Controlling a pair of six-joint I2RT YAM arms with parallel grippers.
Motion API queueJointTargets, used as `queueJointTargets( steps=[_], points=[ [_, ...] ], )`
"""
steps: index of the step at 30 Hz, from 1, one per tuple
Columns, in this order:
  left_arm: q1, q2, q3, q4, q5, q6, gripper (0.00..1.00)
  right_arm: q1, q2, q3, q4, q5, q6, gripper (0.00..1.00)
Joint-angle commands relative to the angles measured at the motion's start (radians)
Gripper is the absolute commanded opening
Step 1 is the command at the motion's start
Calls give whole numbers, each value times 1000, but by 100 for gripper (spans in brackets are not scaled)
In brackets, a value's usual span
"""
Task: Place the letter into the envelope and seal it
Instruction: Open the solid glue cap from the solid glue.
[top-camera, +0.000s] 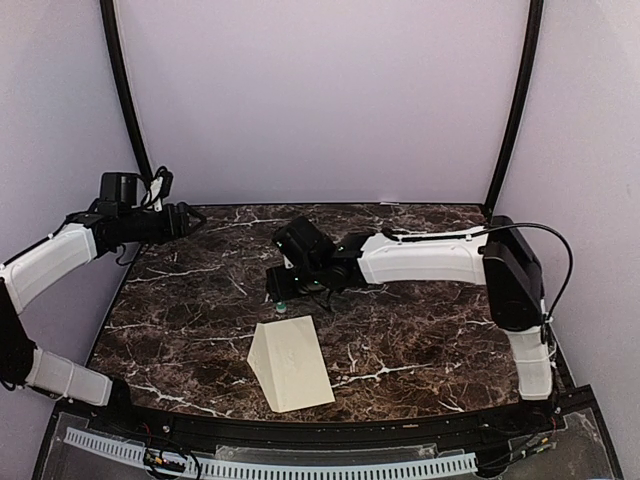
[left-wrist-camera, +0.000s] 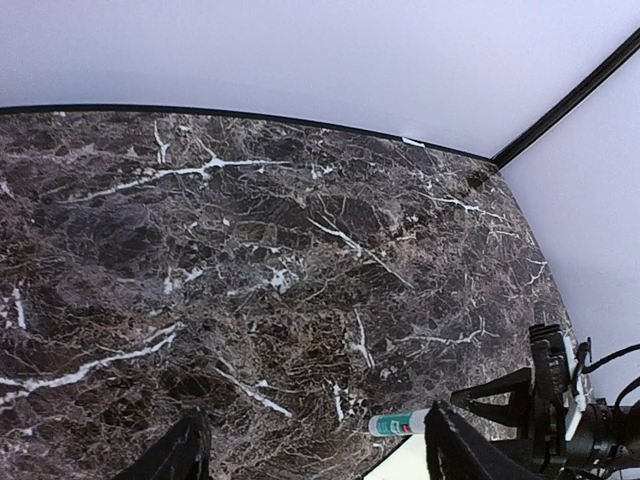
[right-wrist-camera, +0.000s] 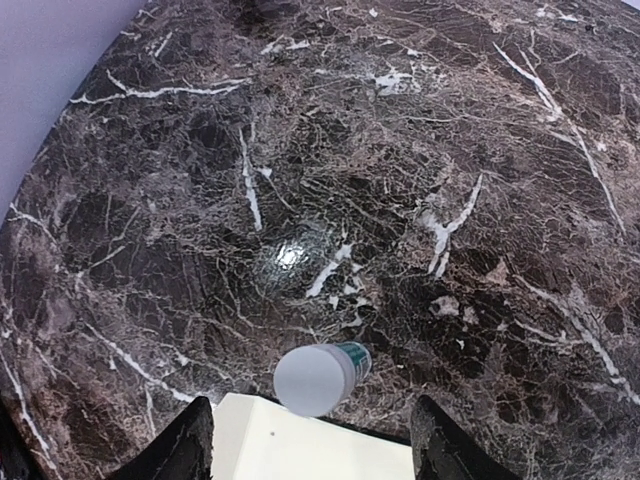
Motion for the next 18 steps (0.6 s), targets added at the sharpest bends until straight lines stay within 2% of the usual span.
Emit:
queueJointTargets(
  steps=[1, 6, 18],
  points=[
    [6, -83, -22, -50, -79, 82, 72, 0, 87, 119, -73, 44, -46, 64],
    [7, -98, -34, -35, -56, 74, 73, -1, 160, 213, -88, 51, -58, 56],
    [6, -82, -43, -20, 4, 56, 72, -1, 198, 246, -98, 79, -54, 16]
  ],
)
